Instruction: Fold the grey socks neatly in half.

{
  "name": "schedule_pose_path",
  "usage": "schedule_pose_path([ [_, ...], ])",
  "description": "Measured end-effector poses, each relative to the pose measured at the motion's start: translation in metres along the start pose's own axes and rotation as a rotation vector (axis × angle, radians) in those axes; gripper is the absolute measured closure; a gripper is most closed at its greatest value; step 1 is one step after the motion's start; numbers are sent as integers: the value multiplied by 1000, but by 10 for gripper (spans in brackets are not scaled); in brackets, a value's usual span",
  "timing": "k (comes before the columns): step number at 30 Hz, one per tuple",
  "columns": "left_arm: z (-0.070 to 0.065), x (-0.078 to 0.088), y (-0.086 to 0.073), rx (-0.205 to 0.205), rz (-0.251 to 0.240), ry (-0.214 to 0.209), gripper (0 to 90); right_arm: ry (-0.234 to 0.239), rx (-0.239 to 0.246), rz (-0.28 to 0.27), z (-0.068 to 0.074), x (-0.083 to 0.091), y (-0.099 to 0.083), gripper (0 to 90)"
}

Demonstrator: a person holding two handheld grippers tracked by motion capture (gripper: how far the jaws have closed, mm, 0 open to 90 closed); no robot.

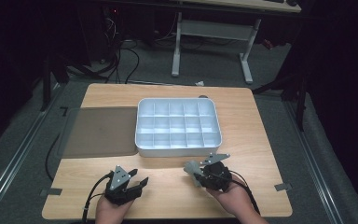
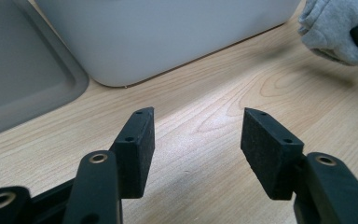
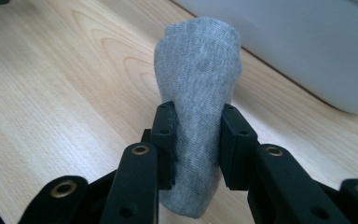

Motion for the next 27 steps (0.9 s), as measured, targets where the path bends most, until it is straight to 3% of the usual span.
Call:
schedule_pose_path([
  [13,-2,-1,-1,-4,5,-11,442,-49,-12,60,-20,14,-10,715],
  [27,-3,-2,0,-1,0,-28,429,-65,-33,78,-47,30,-20,714],
])
Point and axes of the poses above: each handheld gripper's, and its own axes: x roughly backward along the jaws, y roughly out of its top, z roughly to its left, the point moved 10 cm from there along -x, roughly forward along the jaws, and after that the axes turned 6 degrees about x, right-handed, at the moved point
